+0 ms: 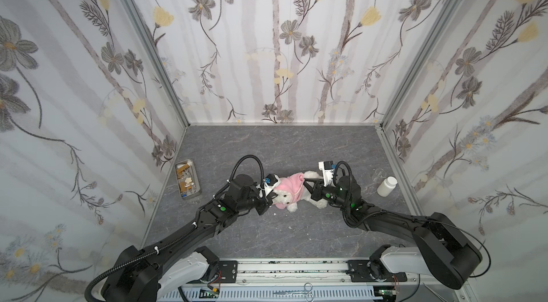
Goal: Dress the teddy bear
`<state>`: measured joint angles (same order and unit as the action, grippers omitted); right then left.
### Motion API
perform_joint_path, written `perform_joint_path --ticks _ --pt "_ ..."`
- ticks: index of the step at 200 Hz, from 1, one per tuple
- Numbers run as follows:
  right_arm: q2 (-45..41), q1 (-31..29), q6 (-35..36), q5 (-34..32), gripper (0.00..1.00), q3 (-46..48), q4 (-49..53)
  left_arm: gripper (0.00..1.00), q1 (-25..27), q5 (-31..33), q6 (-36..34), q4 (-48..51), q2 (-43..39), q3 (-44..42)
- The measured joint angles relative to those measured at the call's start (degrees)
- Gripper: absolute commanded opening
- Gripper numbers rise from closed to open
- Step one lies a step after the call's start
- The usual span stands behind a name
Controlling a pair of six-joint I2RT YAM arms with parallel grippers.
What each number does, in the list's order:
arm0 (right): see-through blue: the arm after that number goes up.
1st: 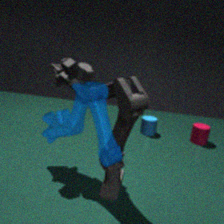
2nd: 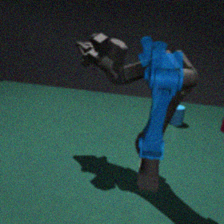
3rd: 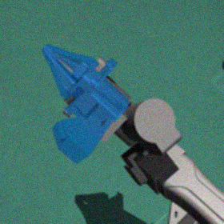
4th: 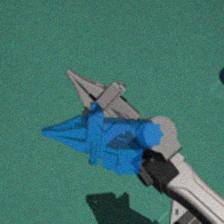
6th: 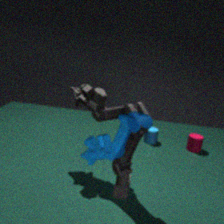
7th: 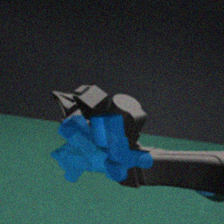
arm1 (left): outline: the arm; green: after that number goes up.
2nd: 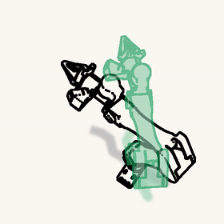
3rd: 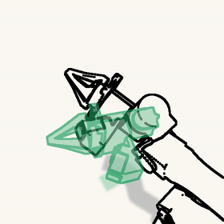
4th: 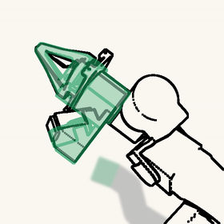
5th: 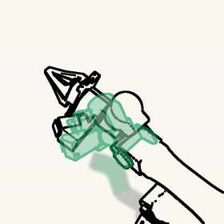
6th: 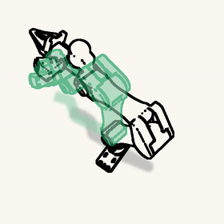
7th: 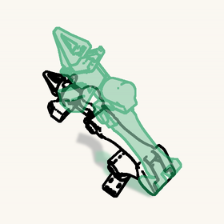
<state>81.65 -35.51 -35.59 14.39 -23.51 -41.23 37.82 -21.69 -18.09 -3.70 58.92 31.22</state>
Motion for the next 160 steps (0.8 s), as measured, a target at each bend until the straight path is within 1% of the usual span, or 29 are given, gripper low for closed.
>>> perform_joint_path --ticks 18,33,52,67,86,121,160 --pt "-2.8 -0.6 0.0 -6.9 0.0 -0.9 5.7 0.0 0.3 -0.2 -1.7 -0.5 -1.0 -0.5" --pt "-4.0 -0.8 0.0 -11.1 0.0 -1.2 9.1 0.0 0.4 -0.1 -3.0 -0.8 -1.6 -0.5" --pt "-5.2 -0.9 -0.4 -14.4 0.0 -0.4 11.8 0.0 0.6 0.1 -4.1 -0.9 -2.4 -0.6" --pt "-5.6 -0.9 -0.4 -15.7 0.0 -0.2 13.3 0.0 0.6 0.3 -4.7 -1.0 -2.9 -0.9" --pt "-5.4 -0.9 -0.4 -16.2 0.0 0.1 14.0 0.0 0.3 0.2 -4.7 -1.0 -3.1 -1.0" --pt "-4.3 0.0 -0.4 -16.0 0.0 1.7 13.9 0.0 -0.6 -1.7 -2.0 -1.0 -3.1 -1.0" --pt "-2.5 2.9 -1.5 -11.0 0.0 3.7 11.6 0.0 -0.7 -2.1 -0.8 -2.5 -4.3 -3.3"
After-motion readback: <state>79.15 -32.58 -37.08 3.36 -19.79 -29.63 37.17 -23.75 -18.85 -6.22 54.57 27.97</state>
